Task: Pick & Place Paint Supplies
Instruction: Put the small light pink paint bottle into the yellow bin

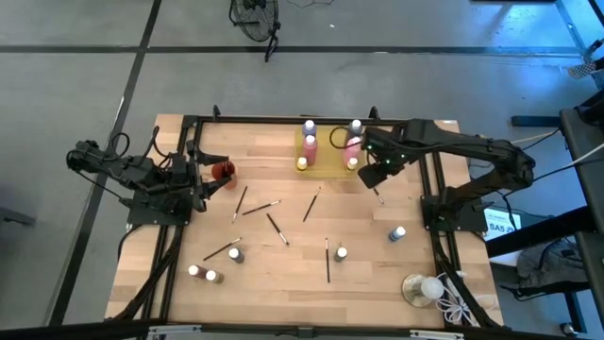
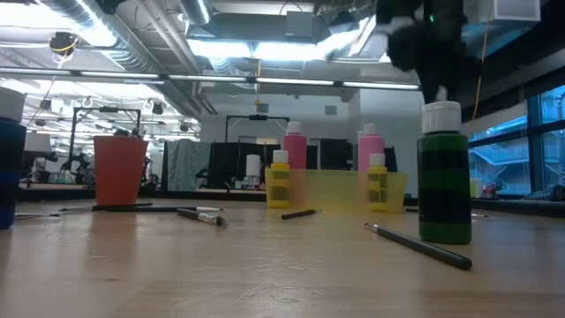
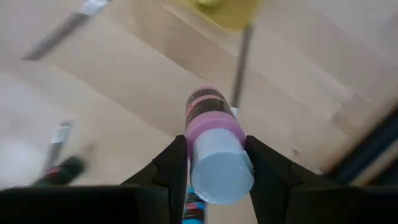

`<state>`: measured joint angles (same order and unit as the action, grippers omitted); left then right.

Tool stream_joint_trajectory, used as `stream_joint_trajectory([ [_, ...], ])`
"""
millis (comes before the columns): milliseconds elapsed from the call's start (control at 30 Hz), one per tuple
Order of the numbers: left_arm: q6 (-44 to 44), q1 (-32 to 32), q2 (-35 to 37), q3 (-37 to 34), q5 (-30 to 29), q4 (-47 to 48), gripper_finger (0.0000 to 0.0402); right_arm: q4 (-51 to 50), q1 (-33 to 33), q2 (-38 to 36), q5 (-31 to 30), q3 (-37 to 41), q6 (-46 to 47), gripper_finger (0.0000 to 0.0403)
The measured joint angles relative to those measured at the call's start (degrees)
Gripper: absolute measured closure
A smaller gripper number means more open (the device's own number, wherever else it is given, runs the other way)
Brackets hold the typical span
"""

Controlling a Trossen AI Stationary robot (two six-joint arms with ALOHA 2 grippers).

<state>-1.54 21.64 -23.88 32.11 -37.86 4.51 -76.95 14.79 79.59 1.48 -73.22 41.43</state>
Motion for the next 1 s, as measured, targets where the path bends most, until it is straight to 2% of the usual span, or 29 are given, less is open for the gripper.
stream_joint_trajectory([
  [267,-1.2,0.0,0.0,0.0,0.0,0.0,0.0132,0.4,-2.5,3.9,0.7,-13.8,-5.8,0.0275],
  [600,0.6,0.0,0.0,0.0,0.0,0.0,0.0132,-2.0,-1.1,18.3,0.0,-30.1,-16.5,0.0275],
  [767,3.9,0.0,0.0,0.0,0.0,0.0,0.0132,-2.2,-0.6,24.6,-2.4,-33.4,-20.9,0.0275],
  [900,6.2,0.0,0.0,0.0,0.9,0.0,0.0132,-2.2,0.5,27.2,-3.1,-33.5,-22.6,0.0275],
  [1000,6.8,0.0,0.0,0.0,2.3,0.0,0.0132,-2.1,1.3,28.4,-5.9,-33.6,-23.0,0.0275],
])
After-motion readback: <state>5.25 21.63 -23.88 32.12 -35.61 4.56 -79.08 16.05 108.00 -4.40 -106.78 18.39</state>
